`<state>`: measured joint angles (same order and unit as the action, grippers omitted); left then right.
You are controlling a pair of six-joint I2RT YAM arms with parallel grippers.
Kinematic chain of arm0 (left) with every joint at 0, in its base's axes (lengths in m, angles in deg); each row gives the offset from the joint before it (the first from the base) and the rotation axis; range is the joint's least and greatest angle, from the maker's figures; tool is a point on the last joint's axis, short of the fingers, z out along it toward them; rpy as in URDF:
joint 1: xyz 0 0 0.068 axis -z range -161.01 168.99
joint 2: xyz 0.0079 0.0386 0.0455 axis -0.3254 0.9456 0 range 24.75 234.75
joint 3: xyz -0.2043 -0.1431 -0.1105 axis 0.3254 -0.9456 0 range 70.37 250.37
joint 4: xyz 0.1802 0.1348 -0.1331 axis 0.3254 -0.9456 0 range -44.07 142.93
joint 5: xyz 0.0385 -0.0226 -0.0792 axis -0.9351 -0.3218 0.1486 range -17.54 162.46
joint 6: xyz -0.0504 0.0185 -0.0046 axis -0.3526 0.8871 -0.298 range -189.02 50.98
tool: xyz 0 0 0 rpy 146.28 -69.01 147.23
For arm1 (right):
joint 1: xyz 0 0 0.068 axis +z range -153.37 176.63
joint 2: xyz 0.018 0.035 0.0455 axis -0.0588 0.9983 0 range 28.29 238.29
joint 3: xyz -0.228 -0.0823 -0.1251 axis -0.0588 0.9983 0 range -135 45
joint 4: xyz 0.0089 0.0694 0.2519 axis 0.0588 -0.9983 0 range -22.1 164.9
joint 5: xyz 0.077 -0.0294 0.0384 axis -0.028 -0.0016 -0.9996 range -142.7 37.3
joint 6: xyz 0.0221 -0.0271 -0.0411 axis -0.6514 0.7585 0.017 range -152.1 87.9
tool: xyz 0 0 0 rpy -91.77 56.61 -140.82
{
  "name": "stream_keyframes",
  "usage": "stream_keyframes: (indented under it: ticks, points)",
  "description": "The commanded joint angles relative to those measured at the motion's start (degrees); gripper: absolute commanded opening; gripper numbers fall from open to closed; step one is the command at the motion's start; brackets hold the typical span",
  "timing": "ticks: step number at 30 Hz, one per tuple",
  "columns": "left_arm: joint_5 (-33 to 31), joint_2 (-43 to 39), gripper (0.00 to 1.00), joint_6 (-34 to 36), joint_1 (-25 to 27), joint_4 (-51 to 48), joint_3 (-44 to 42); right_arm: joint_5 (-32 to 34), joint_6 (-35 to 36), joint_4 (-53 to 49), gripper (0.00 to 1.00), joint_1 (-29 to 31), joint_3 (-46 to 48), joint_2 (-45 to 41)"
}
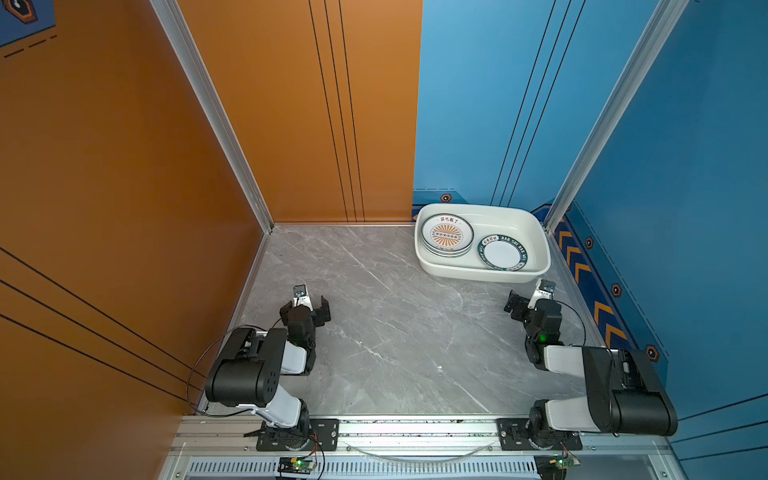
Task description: Place the plates into the plastic bin on the countertop
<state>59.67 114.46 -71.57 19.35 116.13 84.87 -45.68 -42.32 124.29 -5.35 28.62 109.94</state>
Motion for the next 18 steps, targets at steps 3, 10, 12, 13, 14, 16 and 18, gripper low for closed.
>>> stream_keyframes:
  ticks: [3, 10, 12, 13, 14, 16, 18]
  points:
    - [4.63, -0.62, 0.98, 0.26, -0.54, -2.56, 2.64, 6.23, 5.16, 3.53, 1.00, 3.92, -3.84, 6.51]
    - [0.87, -0.33, 0.98, 0.64, 0.69, -7.86, 5.86, 6.42, 5.82, 2.04, 1.00, 4.35, -4.78, 6.29]
    - [1.07, -0.32, 0.98, 1.77, 1.46, -9.14, 6.59, 6.27, 5.82, 0.71, 1.00, 4.35, -4.98, 5.76]
    - [1.21, -0.33, 0.98, 2.09, 1.64, -10.06, 6.99, 6.26, 5.82, 1.39, 1.00, 4.35, -4.82, 6.04]
    - [1.11, -0.40, 0.98, 2.13, 1.75, -9.97, 6.92, 6.27, 5.82, 1.10, 1.00, 4.35, -4.93, 5.91]
    - [1.11, -0.40, 0.98, 2.15, 1.75, -10.03, 6.92, 6.27, 5.82, 1.12, 1.00, 4.35, -4.91, 5.89]
    - [1.10, -0.31, 0.98, 2.16, 1.77, -10.05, 7.03, 6.30, 5.82, 0.98, 1.00, 4.35, -4.95, 5.89]
